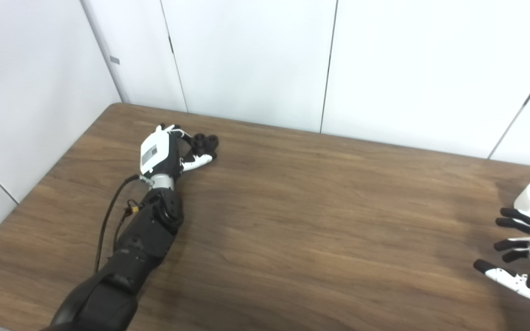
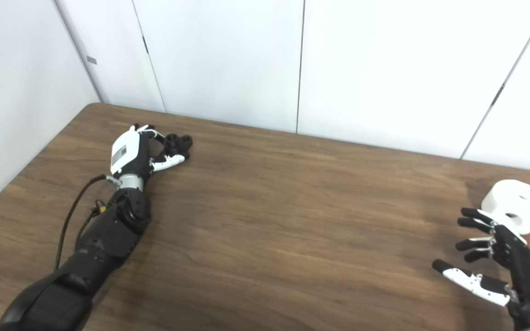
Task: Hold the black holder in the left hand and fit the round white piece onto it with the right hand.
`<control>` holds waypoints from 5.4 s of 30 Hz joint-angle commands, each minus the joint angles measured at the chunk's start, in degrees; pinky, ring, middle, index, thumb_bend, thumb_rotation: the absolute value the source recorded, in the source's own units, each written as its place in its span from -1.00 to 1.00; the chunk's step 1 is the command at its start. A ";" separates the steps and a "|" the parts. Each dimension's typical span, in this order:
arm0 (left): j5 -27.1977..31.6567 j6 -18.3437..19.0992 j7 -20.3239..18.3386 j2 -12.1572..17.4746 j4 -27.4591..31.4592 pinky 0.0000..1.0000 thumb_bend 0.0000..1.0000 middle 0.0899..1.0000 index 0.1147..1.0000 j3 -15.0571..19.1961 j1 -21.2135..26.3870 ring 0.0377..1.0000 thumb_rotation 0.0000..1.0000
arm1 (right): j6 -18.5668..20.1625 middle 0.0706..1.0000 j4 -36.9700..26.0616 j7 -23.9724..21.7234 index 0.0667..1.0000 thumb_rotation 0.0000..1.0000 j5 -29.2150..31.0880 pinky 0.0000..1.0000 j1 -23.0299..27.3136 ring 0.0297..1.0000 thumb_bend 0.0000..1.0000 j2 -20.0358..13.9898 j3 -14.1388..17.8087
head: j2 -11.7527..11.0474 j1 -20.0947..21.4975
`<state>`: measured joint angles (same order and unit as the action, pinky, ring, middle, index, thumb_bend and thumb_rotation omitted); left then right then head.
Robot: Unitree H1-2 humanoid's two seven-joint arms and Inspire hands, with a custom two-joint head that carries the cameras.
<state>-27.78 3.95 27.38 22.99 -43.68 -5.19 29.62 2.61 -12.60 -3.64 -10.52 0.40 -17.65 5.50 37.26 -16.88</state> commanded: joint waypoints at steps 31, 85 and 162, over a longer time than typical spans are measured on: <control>0.13 -17.53 -18.35 -1.21 13.44 0.78 0.05 0.82 -0.17 -12.36 -7.14 1.00 -0.88 | -1.41 0.40 -2.23 0.87 0.46 -0.78 -2.57 -0.10 3.02 0.07 0.17 -0.07 0.17 | 0.35 6.89; -12.10 -28.32 -25.85 -3.48 12.40 0.88 0.05 0.79 -0.17 -26.55 -11.09 0.97 -0.87 | 8.28 0.36 -8.53 -5.17 0.49 -0.53 -32.78 -0.04 17.99 0.18 0.34 -9.21 -4.77 | -2.92 43.68; -11.50 -30.81 -21.62 -2.03 8.88 0.81 0.05 0.78 -0.17 -26.74 -12.89 0.95 -0.87 | 18.04 0.93 21.82 -34.37 0.86 -0.45 -38.77 0.75 44.13 0.93 0.89 -26.34 -21.76 | -7.34 45.09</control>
<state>-36.72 -27.62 5.13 17.65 -26.87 -30.30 24.41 21.80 9.75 -40.44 -48.73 40.79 -42.57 -17.22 29.88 28.21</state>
